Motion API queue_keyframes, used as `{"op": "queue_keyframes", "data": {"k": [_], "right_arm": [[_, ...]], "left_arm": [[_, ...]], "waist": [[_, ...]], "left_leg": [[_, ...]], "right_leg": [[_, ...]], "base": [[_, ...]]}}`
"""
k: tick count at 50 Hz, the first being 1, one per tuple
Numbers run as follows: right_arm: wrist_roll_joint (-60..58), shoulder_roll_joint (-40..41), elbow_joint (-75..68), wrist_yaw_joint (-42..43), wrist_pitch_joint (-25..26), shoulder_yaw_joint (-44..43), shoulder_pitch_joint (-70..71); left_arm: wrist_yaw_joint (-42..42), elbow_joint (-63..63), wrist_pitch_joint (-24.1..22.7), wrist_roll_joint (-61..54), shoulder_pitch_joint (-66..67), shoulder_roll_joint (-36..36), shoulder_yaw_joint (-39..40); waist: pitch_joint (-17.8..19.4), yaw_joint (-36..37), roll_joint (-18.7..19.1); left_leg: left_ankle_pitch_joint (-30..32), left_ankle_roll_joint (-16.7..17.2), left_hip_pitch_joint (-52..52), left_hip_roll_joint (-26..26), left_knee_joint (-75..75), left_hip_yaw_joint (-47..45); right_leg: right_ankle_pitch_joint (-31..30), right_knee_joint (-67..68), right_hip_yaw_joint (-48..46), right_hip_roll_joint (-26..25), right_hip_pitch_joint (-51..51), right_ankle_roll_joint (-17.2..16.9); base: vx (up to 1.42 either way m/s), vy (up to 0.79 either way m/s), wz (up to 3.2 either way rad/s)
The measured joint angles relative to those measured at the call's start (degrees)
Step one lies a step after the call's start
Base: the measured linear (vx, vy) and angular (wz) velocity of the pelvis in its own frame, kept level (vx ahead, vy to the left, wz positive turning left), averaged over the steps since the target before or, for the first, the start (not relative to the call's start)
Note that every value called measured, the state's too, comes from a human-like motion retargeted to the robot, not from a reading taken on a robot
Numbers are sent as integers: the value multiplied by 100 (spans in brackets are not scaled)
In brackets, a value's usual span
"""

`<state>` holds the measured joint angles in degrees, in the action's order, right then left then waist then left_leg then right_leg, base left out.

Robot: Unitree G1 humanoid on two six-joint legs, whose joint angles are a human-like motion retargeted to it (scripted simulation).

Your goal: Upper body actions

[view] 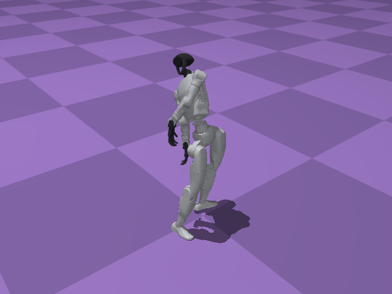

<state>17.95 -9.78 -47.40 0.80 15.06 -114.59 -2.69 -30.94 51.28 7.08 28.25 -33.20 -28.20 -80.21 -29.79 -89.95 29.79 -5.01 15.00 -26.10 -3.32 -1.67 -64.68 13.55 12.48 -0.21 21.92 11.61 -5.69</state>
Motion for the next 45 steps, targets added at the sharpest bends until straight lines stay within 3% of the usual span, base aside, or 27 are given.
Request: {"op": "queue_keyframes", "data": {"k": [2, 5, 8, 12, 18, 28, 30, 40, 42, 45], "right_arm": [[-336, -1427, -762, 97, -182, 0, 632], [-917, -2849, -1351, 390, -563, 0, 1633], [-1513, -3684, -1539, 606, -843, 0, 2386], [-1938, -4130, -1521, 533, -1007, 0, 2601], [-2401, -4456, -1563, 245, -1099, 0, 2613], [-3018, -4208, -1864, 20, -1103, 0, 2433], [-3096, -4220, -2093, -2, -1059, 0, 2665], [-2711, -4005, -2484, 123, -942, 0, 3129], [-2454, -4300, -2484, 236, -967, 0, 3539], [-2330, -4477, -2382, 352, -1030, 0, 3818]], "left_arm": [[432, 946, 93, -69, -628, -618, 0], [1343, 1444, 33, -466, -1193, -618, 3], [1948, 1778, -23, -862, -1493, -618, 144], [2136, 2063, -84, -1075, -1529, -618, 468], [2213, 2428, -176, -1228, -1596, -618, 737], [2166, 2322, -434, -1328, -1745, -618, 847], [2173, 2042, -578, -1354, -1955, -618, 813], [2235, 1506, -783, -1425, -2320, -618, 817], [2277, 1438, -749, -1425, -2654, -618, 890], [2346, 1500, -656, -1403, -3098, -618, 986]], "waist": [[0, 0, 0], [0, 0, 0], [0, 0, 0], [0, 0, 0], [0, 0, 0], [0, 0, 0], [0, 0, 0], [0, 0, 0], [0, 0, 0], [0, 0, 0]], "left_leg": [[-31, 0, -557, -252, 1, 896], [20, -4, -1266, -734, 150, 1998], [126, -34, -1764, -1094, 351, 2709], [138, -109, -1983, -1215, 445, 3060], [168, -188, -2164, -1295, 494, 3382], [-13, -249, -2458, -1277, 505, 3420], [200, -311, -2416, -1375, 506, 3534], [-189, -543, -2893, -1267, 485, 3247], [-51, -627, -3002, -1333, 481, 3228], [-345, -650, -3375, -1275, 528, 2969]], "right_leg": [[341, 98, -979, 517, 1170, -139], [607, 14, -2171, 1125, 2710, -392], [655, -188, -3235, 1392, 3867, -616], [617, -317, -3766, 1400, 4400, -699], [558, -474, -4224, 1357, 4877, -759], [461, -722, -4188, 1242, 5148, -844], [413, -794, -4353, 1304, 5288, -813], [256, -1077, -3542, 1025, 5296, -761], [155, -1236, -3405, 1021, 5443, -686], [-35, -1518, -2878, 798, 5519, -607]], "base": [[14, -15, 334], [14, -13, 207], [6, -4, 118], [0, 1, 53], [1, 0, 30], [5, 3, -9], [-3, -4, -10], [8, 5, -58], [9, 3, -112], [25, 19, -131]]}}
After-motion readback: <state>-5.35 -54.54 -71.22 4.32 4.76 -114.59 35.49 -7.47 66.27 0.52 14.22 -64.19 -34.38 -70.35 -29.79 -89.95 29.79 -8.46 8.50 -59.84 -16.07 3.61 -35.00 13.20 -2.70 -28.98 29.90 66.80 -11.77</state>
